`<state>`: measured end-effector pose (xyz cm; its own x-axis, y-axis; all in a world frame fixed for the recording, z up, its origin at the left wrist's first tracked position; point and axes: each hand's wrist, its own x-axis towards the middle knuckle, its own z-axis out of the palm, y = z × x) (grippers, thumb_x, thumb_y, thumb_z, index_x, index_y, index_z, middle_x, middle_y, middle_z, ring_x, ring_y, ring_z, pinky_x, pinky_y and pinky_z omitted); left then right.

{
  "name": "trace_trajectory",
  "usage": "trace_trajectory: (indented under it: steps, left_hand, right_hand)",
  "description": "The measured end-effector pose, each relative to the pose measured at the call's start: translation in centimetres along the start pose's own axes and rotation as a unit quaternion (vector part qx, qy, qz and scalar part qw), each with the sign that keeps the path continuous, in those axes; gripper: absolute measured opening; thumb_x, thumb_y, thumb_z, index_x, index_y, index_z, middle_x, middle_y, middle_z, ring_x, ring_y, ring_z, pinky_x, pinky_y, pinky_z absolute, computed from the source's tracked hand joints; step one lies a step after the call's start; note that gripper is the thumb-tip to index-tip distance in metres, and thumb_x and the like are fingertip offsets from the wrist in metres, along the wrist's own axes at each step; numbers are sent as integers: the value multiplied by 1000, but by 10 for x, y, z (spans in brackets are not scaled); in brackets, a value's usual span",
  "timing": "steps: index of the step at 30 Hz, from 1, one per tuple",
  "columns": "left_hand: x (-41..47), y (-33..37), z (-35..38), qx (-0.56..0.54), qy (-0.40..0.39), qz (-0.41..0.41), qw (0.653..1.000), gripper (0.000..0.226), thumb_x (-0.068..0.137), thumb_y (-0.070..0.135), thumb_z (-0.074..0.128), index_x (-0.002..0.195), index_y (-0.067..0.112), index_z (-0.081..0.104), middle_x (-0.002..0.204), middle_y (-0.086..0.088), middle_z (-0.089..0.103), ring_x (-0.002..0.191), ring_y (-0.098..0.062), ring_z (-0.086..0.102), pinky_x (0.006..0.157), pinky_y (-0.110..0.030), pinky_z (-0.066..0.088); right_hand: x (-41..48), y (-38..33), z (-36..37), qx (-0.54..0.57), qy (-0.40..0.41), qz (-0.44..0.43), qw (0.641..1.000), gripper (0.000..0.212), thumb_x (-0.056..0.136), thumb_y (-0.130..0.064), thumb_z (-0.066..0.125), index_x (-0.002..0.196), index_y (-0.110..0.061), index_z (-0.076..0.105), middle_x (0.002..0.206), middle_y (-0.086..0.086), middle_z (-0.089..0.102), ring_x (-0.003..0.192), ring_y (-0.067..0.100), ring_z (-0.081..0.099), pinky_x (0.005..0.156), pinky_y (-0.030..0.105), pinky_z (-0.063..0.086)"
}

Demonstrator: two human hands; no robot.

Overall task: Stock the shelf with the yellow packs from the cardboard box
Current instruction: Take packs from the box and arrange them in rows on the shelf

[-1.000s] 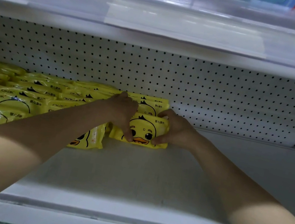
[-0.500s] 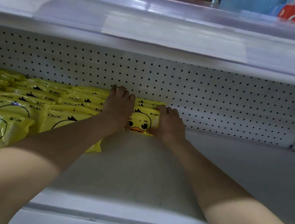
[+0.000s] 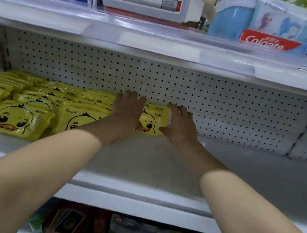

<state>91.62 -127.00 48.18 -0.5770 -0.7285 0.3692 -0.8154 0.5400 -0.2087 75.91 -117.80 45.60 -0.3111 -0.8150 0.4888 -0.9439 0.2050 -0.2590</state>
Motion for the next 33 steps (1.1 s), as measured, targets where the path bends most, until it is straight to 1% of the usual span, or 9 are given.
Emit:
trace_trajectory:
  steps: [5,8,11,14,16,18,22,25,33]
  left_hand:
    - [-42,0,-20,-116,9,-20,993,82,75,40,78,142,22,34,140,-10,35,131,-30,31,91,-42,45]
    - [-73,1,-34,-155,-15,-49,987,84,74,34,79,144,24,33,143,-10,31,134,-31,26,95,-45,47]
    - [-106,6,-51,-162,-59,-98,980,89,73,33,82,146,26,31,147,-11,26,137,-33,22,103,-48,42]
    - [-148,9,-64,-140,-75,-129,979,90,74,38,82,147,25,30,148,-14,27,136,-37,25,104,-50,42]
    - [-181,14,-70,-99,-78,-140,982,89,74,44,80,145,22,31,143,-16,34,131,-38,32,99,-50,45]
    - [-215,22,-74,-86,-93,-155,980,94,73,46,80,147,21,27,142,-15,33,131,-36,31,99,-50,43]
    - [-281,34,-76,-116,-141,-177,967,96,71,41,83,146,19,27,145,-16,28,135,-37,25,98,-51,44]
    - [-331,30,-75,-111,-170,-217,955,95,71,38,83,146,21,27,147,-13,26,136,-36,24,100,-50,43]
    - [-450,-14,-83,-49,-209,-298,930,98,70,44,81,146,19,25,147,-15,27,135,-38,27,97,-50,44]
  right_hand:
    - [-27,-10,-26,-6,-42,-21,999,86,77,-36,79,149,-32,32,148,7,33,131,32,36,99,42,44]
    - [-48,-15,-40,-17,-71,-44,996,82,78,-36,78,147,-30,35,147,7,35,131,31,36,99,41,43]
    - [-71,-24,-55,-26,-116,-59,991,79,79,-36,78,146,-30,37,150,7,34,136,29,33,103,41,41]
    - [-101,-35,-67,-21,-145,-67,987,78,79,-37,78,146,-30,38,151,6,35,138,29,32,107,44,41]
    - [-126,-41,-75,-28,-146,-84,985,73,81,-37,77,144,-25,40,142,8,45,128,29,44,98,42,47]
    - [-153,-46,-82,-25,-149,-106,983,72,82,-38,77,142,-22,40,134,8,51,119,30,50,88,40,50]
    - [-206,-60,-89,-15,-181,-181,967,84,82,-35,78,150,-25,29,148,6,39,133,31,37,99,43,44]
    - [-241,-80,-83,10,-192,-223,956,82,80,-33,79,148,-26,33,148,5,40,134,30,37,99,44,45]
    - [-305,-147,-54,51,-251,-280,925,74,81,-35,76,144,-29,38,145,3,40,132,28,37,97,44,48]
